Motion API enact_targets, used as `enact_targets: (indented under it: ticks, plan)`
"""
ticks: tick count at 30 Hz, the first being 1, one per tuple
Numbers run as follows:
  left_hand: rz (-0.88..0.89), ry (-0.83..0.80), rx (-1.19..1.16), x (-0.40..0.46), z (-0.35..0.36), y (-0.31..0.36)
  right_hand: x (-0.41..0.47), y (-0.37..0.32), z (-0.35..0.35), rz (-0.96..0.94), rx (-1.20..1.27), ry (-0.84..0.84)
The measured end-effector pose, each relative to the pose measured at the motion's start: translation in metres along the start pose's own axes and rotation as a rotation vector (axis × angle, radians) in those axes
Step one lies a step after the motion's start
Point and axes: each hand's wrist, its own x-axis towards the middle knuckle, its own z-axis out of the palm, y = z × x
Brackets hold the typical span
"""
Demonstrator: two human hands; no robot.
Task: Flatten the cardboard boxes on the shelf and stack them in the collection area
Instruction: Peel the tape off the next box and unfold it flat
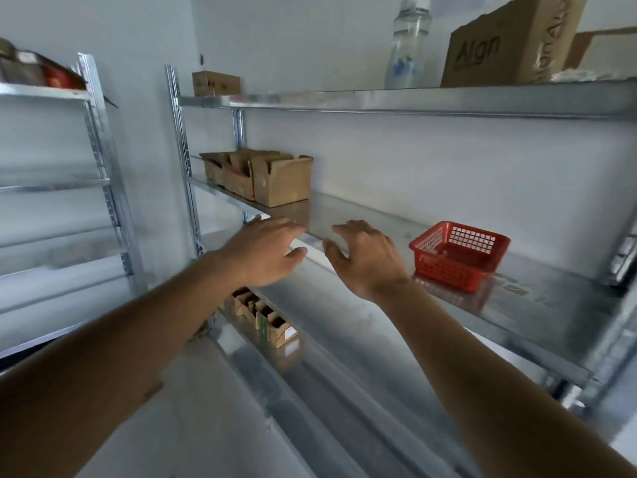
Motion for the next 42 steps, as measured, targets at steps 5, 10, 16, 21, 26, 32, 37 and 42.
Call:
enact_targets:
  ticks: [5, 10, 16, 21, 26, 32, 37, 42]
  plan:
    - [-0.008, 0.021, 0.014, 0.074, 0.038, -0.086, 0.102, 0.002, 0.061, -0.030, 0.009, 0.005]
    - [-0.022, 0.026, -0.022, 0.163, 0.071, -0.168, 0.215, 0.014, 0.125, -0.024, 0.000, -0.055]
    - [-0.075, 0.023, -0.048, 0.242, 0.107, -0.261, 0.337, 0.011, 0.188, -0.040, -0.014, -0.100]
    - [-0.047, 0.020, -0.115, 0.300, 0.134, -0.337, 0.418, 0.005, 0.237, -0.046, -0.019, -0.073]
    - [0.049, 0.019, -0.182, 0.361, 0.169, -0.408, 0.484, -0.004, 0.284, 0.028, -0.043, -0.014]
    - [0.213, -0.027, -0.220, 0.406, 0.213, -0.468, 0.541, -0.029, 0.323, 0.194, -0.081, 0.137]
    - [0.376, 0.017, -0.228, 0.421, 0.237, -0.490, 0.583, -0.051, 0.338, 0.299, -0.221, 0.168]
    - [0.434, 0.094, -0.230, 0.431, 0.243, -0.501, 0.593, -0.054, 0.339, 0.368, -0.246, 0.219]
